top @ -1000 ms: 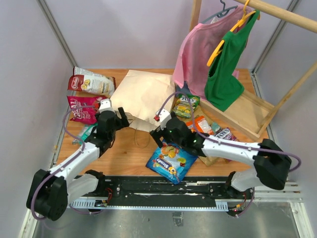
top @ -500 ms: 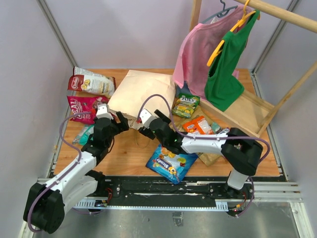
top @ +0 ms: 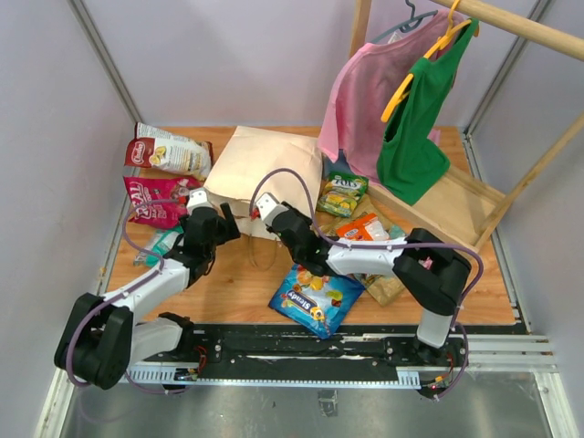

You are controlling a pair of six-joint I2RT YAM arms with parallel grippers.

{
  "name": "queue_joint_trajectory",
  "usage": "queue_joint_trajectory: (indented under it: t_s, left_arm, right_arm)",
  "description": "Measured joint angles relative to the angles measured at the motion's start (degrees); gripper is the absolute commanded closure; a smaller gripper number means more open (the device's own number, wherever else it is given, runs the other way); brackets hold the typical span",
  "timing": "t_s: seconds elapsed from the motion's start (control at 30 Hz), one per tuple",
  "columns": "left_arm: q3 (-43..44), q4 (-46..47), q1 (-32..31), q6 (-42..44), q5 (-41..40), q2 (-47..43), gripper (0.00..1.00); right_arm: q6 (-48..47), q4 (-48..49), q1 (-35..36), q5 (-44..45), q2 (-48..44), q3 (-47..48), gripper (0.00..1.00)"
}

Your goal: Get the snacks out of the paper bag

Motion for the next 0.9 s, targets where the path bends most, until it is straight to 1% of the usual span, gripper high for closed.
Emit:
queue_joint_trajectory:
  t_s: [0.17, 0.27, 0.3, 0.4, 0.53, 0.63, 0.8, 0.9]
  left_arm:
    - [3.9, 0.7, 0.0, 1.0, -2.3, 1.4, 0.08]
    - [7.0, 0.3, 0.0, 1.7, -2.3, 0.5, 0.07]
    - [8.1, -0.4, 0.0, 2.1, -2.2, -0.5, 0.07]
    - [11.8, -3.1, 0.0, 3.0, -1.6, -5.5, 0.04]
    - [16.7, -5.9, 0.0, 4.1, -1.2, -13.0, 0.02]
    - [18.5, -7.2, 0.0, 4.1, -1.2, -16.4, 0.02]
    - [22.8, -13.2, 0.0, 4.1, -0.2, -17.0, 0.00]
    - [28.9, -17.6, 0.0, 4.4, 0.3, -15.5, 0.00]
  right_arm:
    - [-1.3, 0.2, -1.6, 0.9, -1.0, 0.3, 0.82]
    - [-1.5, -1.1, -2.3, 0.7, -3.0, 1.4, 0.91]
    - [-1.4, -2.4, -2.5, 0.4, -3.7, 2.5, 0.92]
    - [-0.8, -6.8, -3.3, -1.7, -5.2, 7.2, 0.93]
    - [1.0, -12.9, -4.6, -3.9, -6.0, 16.8, 0.93]
    - [3.7, -19.1, -5.0, -5.6, -6.0, 24.1, 0.93]
    - [11.1, -30.9, -5.1, -9.8, -6.7, 34.2, 0.94]
    - [16.2, -39.2, -5.7, -13.9, -8.0, 38.8, 0.93]
